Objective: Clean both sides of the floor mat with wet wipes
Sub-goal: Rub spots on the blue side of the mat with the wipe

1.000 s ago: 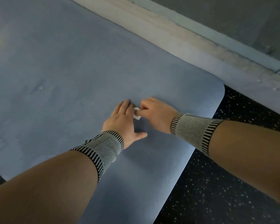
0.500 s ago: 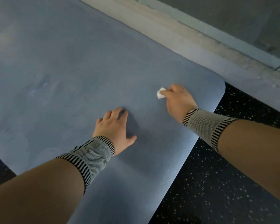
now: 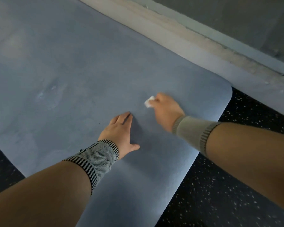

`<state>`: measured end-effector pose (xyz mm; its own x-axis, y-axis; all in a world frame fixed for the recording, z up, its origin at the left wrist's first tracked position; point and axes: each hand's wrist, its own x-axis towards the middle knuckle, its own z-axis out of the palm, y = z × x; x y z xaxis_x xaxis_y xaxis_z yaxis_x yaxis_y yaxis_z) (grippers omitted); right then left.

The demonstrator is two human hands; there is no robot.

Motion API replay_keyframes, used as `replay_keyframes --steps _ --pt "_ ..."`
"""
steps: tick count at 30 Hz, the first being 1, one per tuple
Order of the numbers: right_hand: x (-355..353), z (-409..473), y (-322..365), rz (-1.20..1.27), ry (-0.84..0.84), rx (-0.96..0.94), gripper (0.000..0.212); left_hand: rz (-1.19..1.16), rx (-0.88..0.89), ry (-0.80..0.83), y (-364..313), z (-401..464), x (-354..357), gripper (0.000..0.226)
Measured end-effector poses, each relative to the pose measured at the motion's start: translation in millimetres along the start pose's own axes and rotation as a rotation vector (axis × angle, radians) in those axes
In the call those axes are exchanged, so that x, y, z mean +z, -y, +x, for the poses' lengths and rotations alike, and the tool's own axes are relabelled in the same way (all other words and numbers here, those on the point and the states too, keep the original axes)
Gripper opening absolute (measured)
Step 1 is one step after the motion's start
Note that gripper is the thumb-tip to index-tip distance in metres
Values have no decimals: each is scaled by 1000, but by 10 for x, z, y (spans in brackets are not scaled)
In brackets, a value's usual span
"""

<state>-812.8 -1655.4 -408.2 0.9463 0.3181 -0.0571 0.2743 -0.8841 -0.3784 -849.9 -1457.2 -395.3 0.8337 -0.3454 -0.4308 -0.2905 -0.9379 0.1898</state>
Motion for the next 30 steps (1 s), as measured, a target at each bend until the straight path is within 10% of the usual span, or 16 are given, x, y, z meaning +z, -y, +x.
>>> replay_keyframes --steps 3,10,16,20,26,30 --pt "104 -190 304 32 169 -340 24 -4 -10 -5 -3 -52 25 110" --pt "-34 128 -131 -17 -21 142 31 88 -160 -52 -41 -176 39 107" --pt "166 -156 556 9 216 -358 25 21 -243 -43 -46 -218 37 110" --pt "24 -3 25 -2 9 74 37 -23 -241 -12 -27 -182 18 113" --pt "115 -579 544 51 231 -334 29 -45 -201 4 51 -200 49 114" --pt "-1 -548 140 -52 79 28 39 -55 -149 66 146 -239 57 117"
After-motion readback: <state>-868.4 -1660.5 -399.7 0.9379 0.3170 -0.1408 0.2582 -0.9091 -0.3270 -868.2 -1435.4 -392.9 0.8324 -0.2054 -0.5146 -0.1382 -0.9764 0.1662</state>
